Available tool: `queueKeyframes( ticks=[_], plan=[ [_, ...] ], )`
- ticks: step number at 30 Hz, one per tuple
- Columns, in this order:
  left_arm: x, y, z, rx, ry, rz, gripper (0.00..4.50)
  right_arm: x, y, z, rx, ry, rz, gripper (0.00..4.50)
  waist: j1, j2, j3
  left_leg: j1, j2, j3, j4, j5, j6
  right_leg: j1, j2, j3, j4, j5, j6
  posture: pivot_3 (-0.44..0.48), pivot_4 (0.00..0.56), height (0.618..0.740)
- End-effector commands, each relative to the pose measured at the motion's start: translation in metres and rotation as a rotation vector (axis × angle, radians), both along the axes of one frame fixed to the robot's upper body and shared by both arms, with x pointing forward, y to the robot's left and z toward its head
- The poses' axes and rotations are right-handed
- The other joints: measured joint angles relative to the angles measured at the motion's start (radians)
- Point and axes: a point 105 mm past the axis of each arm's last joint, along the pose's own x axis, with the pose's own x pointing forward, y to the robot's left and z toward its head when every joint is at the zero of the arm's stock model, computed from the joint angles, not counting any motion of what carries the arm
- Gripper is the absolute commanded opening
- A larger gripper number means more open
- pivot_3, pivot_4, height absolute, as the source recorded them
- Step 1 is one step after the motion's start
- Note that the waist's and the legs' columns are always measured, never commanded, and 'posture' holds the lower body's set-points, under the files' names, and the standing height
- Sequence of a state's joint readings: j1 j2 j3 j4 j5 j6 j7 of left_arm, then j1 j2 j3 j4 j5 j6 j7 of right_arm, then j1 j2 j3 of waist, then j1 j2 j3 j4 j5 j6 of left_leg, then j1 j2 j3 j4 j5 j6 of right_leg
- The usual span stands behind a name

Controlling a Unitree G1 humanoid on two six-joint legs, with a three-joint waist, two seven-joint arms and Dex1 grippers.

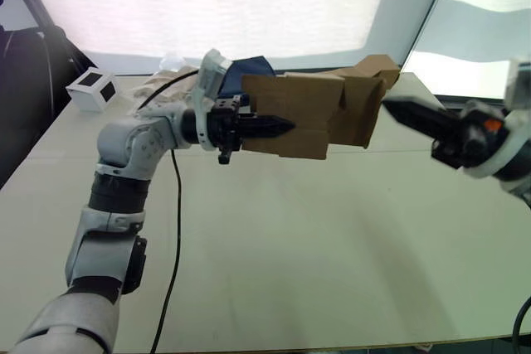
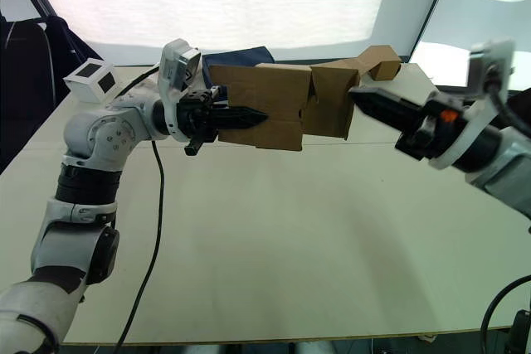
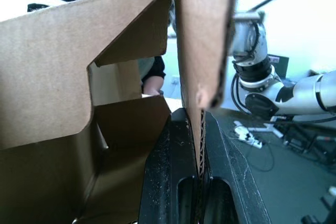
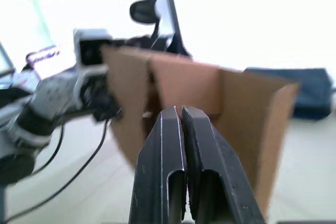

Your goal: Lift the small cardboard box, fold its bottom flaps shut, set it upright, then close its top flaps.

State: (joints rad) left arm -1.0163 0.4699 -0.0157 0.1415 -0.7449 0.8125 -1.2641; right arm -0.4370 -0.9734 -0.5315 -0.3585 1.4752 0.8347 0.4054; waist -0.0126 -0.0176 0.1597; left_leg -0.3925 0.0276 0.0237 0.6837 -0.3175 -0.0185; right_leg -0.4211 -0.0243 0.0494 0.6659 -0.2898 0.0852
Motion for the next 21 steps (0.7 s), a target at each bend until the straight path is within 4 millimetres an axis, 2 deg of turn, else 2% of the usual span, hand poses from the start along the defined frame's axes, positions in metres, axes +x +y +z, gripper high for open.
queueKeyframes(
  ticks=[1,2,4,5,8,11,15,21],
  plan=[
    [-0.008,0.001,0.023,-0.048,-0.086,-0.012,0.00,0.021,-0.037,0.003,0.053,-0.048,-0.224,0.10,0.000,0.000,0.000,0.000,0.000,0.000,0.000,0.000,0.000,0.000,0.000,0.000,0.000,0.000,0.000,0.000,0.150,0.740],
    [-0.008,0.001,0.024,-0.051,-0.089,-0.013,0.00,0.025,-0.042,0.000,0.056,-0.047,-0.254,0.60,0.000,0.000,0.000,0.000,0.000,0.000,0.000,0.000,0.000,0.000,0.000,0.000,0.000,0.000,0.000,0.000,0.150,0.740],
    [-0.011,-0.002,0.026,-0.060,-0.094,-0.018,0.00,0.031,-0.044,-0.012,0.053,-0.026,-0.275,1.13,0.001,0.000,0.000,0.000,0.000,0.001,0.000,0.000,0.000,0.000,0.000,0.000,0.000,0.000,0.000,0.000,0.150,0.740],
    [-0.012,-0.004,0.027,-0.062,-0.095,-0.023,0.00,0.034,-0.043,-0.016,0.058,-0.019,-0.276,1.72,0.000,0.000,0.000,0.000,0.000,0.001,0.000,0.000,0.000,0.000,0.000,0.000,0.000,0.000,0.000,0.000,0.150,0.740],
    [-0.017,-0.008,0.026,-0.063,-0.094,-0.040,0.00,0.047,-0.044,-0.029,0.071,0.004,-0.335,2.93,-0.003,0.000,0.000,0.000,0.000,0.001,0.000,0.000,0.000,0.000,0.000,0.000,0.000,0.000,0.000,0.000,0.150,0.740],
    [-0.020,-0.009,0.026,-0.069,-0.086,-0.047,0.00,0.054,-0.031,-0.043,0.039,0.029,-0.320,3.97,-0.003,0.001,0.000,0.000,0.000,0.001,0.000,0.000,0.000,-0.001,0.000,0.000,0.001,0.000,0.000,0.000,0.150,0.740],
    [-0.015,-0.009,0.022,-0.061,-0.076,-0.014,0.00,0.039,0.000,-0.036,0.133,0.021,-0.135,3.97,-0.001,0.001,0.000,0.000,0.001,0.001,0.000,0.000,0.000,-0.001,0.000,0.000,0.001,0.000,0.000,0.000,0.150,0.740],
    [-0.004,-0.004,0.018,-0.067,-0.048,0.029,0.00,0.017,0.019,-0.033,0.292,0.040,0.029,3.97,0.001,0.001,0.000,0.000,0.001,0.000,0.000,0.000,0.000,-0.001,-0.001,0.000,0.001,0.000,0.000,0.000,0.150,0.740]
  ],
)
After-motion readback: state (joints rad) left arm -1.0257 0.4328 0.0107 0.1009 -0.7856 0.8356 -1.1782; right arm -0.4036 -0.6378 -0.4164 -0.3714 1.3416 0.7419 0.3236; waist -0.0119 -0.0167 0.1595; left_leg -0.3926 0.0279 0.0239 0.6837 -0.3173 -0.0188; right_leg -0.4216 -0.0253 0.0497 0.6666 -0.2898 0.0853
